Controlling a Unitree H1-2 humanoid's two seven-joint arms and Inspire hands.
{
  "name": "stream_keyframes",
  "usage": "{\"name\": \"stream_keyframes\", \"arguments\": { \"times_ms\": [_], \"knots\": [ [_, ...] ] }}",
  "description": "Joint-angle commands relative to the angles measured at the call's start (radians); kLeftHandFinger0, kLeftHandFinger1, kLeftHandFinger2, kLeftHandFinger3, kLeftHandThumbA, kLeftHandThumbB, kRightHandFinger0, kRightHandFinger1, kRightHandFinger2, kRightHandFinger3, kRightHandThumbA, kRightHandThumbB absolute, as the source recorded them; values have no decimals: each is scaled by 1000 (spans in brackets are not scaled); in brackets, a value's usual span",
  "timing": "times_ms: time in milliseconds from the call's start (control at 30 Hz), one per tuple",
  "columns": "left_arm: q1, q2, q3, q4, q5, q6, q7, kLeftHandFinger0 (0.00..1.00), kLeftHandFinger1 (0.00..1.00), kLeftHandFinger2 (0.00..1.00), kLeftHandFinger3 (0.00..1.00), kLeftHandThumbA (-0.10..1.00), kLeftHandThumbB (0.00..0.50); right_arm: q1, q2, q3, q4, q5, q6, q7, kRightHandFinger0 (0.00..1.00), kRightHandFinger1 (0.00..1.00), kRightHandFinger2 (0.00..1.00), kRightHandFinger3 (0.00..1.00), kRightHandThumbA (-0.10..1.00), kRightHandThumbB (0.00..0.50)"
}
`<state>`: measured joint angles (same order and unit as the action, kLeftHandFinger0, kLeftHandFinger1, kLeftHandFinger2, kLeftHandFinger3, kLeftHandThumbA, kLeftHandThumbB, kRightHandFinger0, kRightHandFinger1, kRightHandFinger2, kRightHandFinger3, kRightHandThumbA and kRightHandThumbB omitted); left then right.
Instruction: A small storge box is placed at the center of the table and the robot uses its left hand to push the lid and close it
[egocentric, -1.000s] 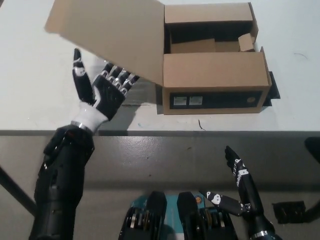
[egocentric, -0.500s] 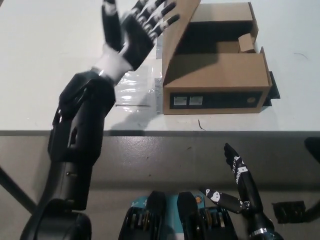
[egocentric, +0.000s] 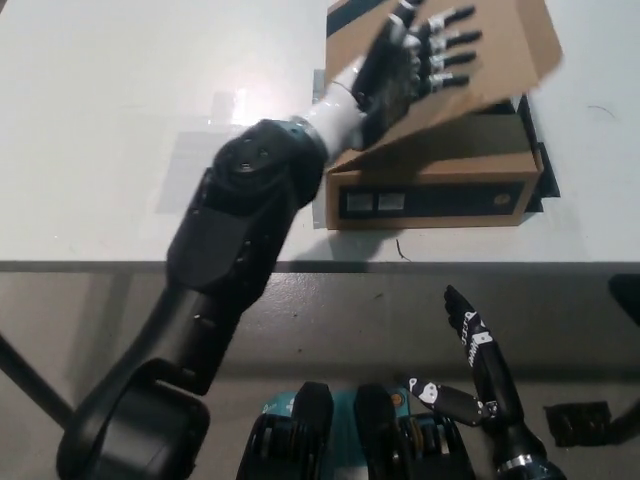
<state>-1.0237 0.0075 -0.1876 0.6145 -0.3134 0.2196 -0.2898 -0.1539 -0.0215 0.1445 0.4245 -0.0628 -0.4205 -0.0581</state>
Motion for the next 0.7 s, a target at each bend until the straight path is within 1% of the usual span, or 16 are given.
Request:
{"name": "stream_keyframes", "arguments": {
  "times_ms": [0, 33, 100, 200, 233, 300, 333, 500, 600, 633, 667],
  "knots": [
    [-55, -18, -13, 79, 83, -75, -10, 1000, 1000, 1000, 1000, 1000, 416, -28, 6, 10, -30, 8, -50, 21, 1000, 1000, 1000, 1000, 1000, 363],
    [-51, -23, -8, 102, 83, -90, -14, 1000, 1000, 1000, 1000, 1000, 400, -32, 5, 9, -29, 9, -50, 22, 1000, 1000, 1000, 1000, 1000, 359],
    [-43, -30, -3, 129, 90, -104, -14, 1000, 1000, 1000, 1000, 1000, 396, -33, 4, 9, -29, 9, -50, 23, 1000, 1000, 1000, 1000, 1000, 358],
    [-13, -32, 6, 197, 100, -161, -27, 1000, 1000, 1000, 1000, 1000, 383, -33, -1, 10, -33, 0, -50, 22, 1000, 1000, 1000, 1000, 1000, 355],
    [-10, -35, 7, 218, 105, -178, -28, 1000, 1000, 1000, 1000, 1000, 383, -34, -4, 7, -38, 2, -50, 25, 1000, 1000, 1000, 1000, 1000, 353],
    [2, -24, 1, 212, 121, -185, -33, 1000, 1000, 1000, 1000, 1000, 414, -39, -4, 1, -33, 9, -50, 27, 1000, 1000, 1000, 1000, 1000, 358],
    [7, -22, 1, 204, 122, -183, -35, 1000, 1000, 1000, 1000, 1000, 416, -39, -3, -1, -33, 10, -50, 27, 1000, 1000, 1000, 1000, 1000, 360],
    [51, -5, 15, 105, 106, -157, -58, 1000, 1000, 1000, 1000, 1000, 399, -35, 1, -1, -30, 12, -50, 27, 1000, 1000, 1000, 1000, 1000, 357],
    [93, 2, 21, -8, 95, -125, -66, 1000, 1000, 1000, 1000, 1000, 392, -32, 2, 6, -35, -4, -50, 17, 1000, 1000, 1000, 1000, 1000, 353],
    [125, 18, 10, -104, 90, -126, -96, 1000, 1000, 1000, 1000, 1000, 393, -34, 2, 4, -33, 4, -50, 23, 1000, 1000, 1000, 1000, 1000, 358],
    [150, 26, 6, -172, 86, -125, -106, 1000, 1000, 1000, 1000, 1000, 404, -34, 2, 3, -33, 7, -50, 25, 1000, 1000, 1000, 1000, 1000, 358]
  ]
}}
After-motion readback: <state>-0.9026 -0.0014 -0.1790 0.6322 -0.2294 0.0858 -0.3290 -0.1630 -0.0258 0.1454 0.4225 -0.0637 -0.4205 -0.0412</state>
